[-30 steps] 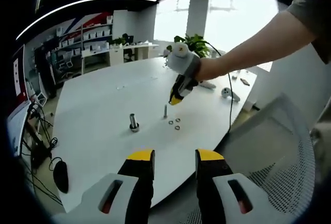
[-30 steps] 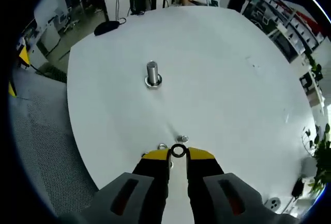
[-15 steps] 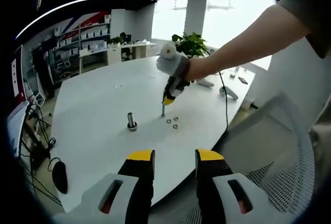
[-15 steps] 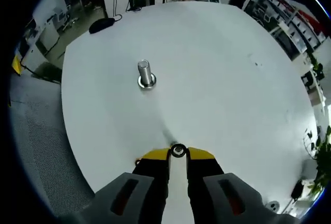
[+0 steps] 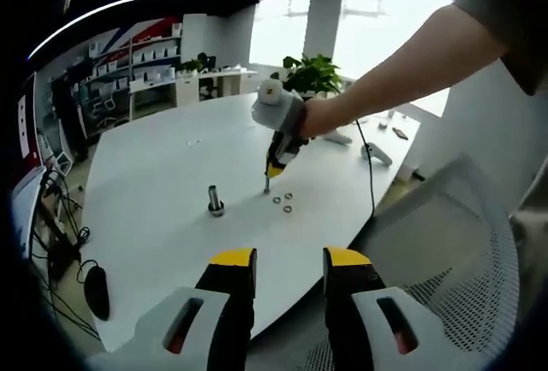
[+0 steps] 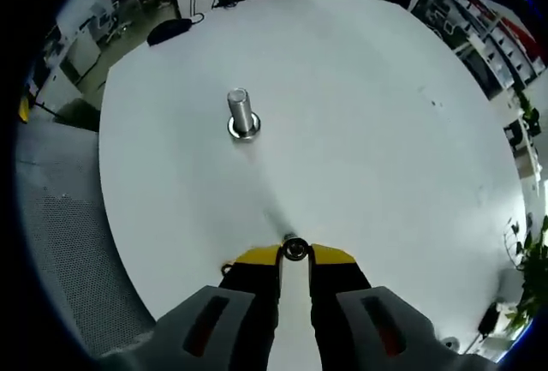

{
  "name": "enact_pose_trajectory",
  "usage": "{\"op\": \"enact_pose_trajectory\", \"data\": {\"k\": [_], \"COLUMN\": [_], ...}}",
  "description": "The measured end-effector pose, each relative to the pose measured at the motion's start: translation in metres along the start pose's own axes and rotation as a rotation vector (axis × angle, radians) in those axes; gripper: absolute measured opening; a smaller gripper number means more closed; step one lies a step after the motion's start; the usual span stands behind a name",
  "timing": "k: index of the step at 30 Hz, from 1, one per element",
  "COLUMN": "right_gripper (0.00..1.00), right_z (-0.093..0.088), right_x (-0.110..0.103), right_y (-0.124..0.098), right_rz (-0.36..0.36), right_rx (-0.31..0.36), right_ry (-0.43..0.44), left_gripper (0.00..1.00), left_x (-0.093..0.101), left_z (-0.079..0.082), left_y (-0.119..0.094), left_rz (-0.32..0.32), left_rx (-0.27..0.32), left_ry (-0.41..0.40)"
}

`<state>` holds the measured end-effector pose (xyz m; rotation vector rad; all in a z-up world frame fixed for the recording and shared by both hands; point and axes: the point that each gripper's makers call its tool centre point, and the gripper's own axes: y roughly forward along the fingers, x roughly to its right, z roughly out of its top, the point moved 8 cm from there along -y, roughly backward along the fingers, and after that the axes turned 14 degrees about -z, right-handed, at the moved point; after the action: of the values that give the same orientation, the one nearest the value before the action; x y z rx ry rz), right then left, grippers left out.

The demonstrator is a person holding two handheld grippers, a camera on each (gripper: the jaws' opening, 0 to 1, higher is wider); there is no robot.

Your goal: Place the washer onto the threaded stud by aligning its center hole with the stud, sliding it down to the base, and recovering from edge contact or off-axis alignment until the washer reaches the visible bottom stop.

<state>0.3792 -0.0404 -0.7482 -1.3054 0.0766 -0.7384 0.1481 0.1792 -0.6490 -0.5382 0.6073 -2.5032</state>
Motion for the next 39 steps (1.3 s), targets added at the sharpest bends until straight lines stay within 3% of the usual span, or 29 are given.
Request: {"op": "enact_pose_trajectory", "data": {"k": [10,28,39], "right_gripper": [0.14,0.14,0.15], "right_z": [-0.002,-0.011,-0.012], "right_x": [-0.003,-0.025,-0.020], "right_y": [0.017,0.023,0.029], "right_rz": [0.013,0.044,0.045], "right_rx": [-0.039,-0.093,-0.091], "right_ry": [-0.016,0.019,0.049], "left_gripper": [0.29,0.29,0.29], "left_x": [-0.001,-0.003,-0.004], "left_z": [-0.001,-0.001,-0.002], "left_y": [0.000,0.000,-0.001], "left_rz": [0.009,0.009,0.028], "left_rx": [-0.005,-0.002,-0.005], "left_ry": [-0.003,-0.024,-0.026]}}
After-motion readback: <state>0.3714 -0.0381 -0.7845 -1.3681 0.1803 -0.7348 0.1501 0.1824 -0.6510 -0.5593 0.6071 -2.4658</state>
